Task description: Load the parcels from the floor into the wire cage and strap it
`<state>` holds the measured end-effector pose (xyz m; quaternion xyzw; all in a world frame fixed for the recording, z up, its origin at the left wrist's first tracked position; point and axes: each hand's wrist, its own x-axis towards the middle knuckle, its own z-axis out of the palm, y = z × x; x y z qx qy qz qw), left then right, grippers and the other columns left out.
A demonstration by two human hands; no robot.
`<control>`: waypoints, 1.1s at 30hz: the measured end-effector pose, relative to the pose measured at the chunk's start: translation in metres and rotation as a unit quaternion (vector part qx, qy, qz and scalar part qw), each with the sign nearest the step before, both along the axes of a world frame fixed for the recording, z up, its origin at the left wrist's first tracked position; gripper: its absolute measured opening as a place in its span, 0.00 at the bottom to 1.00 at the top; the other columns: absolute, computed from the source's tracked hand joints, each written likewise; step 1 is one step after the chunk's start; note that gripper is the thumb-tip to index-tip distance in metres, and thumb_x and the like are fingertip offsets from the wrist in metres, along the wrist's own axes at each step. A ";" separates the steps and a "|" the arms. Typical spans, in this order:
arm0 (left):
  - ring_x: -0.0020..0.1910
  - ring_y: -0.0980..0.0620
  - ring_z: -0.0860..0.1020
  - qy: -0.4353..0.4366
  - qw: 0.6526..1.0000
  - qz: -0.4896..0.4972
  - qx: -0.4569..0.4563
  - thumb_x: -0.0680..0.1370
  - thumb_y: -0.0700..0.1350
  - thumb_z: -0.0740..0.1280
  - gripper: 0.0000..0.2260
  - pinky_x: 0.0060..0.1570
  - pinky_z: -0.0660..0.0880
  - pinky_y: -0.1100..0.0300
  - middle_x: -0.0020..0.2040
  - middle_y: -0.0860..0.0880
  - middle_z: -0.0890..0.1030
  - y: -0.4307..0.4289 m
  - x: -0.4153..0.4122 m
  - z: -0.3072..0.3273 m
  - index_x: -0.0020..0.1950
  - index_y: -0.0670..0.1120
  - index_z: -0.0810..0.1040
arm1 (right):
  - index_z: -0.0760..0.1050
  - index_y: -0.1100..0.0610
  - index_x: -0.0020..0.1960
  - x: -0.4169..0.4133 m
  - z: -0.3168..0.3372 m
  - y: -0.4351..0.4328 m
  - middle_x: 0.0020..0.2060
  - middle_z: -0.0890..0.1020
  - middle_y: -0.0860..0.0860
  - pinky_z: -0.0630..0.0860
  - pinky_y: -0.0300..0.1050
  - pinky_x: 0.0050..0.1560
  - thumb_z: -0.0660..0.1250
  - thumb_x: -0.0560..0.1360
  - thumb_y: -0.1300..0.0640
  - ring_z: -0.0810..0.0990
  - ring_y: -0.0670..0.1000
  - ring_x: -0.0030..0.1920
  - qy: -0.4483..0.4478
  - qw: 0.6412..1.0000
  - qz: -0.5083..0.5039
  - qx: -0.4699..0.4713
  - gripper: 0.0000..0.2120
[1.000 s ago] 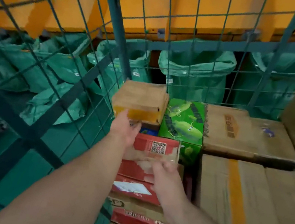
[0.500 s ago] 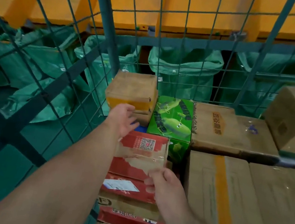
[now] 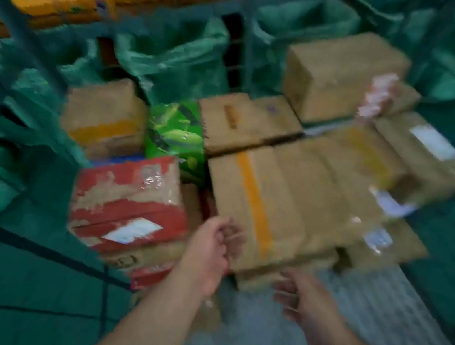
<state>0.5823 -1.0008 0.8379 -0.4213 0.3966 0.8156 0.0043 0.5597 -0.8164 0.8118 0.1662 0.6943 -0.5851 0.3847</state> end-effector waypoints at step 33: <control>0.44 0.47 0.82 -0.008 0.446 -0.872 -0.199 0.82 0.45 0.65 0.10 0.45 0.75 0.54 0.49 0.46 0.85 0.928 0.337 -0.033 0.59 0.42 0.80 | 0.79 0.52 0.58 0.582 -0.015 0.805 0.52 0.84 0.51 0.74 0.48 0.51 0.59 0.82 0.45 0.82 0.52 0.52 -0.090 0.602 -0.793 0.012 0.14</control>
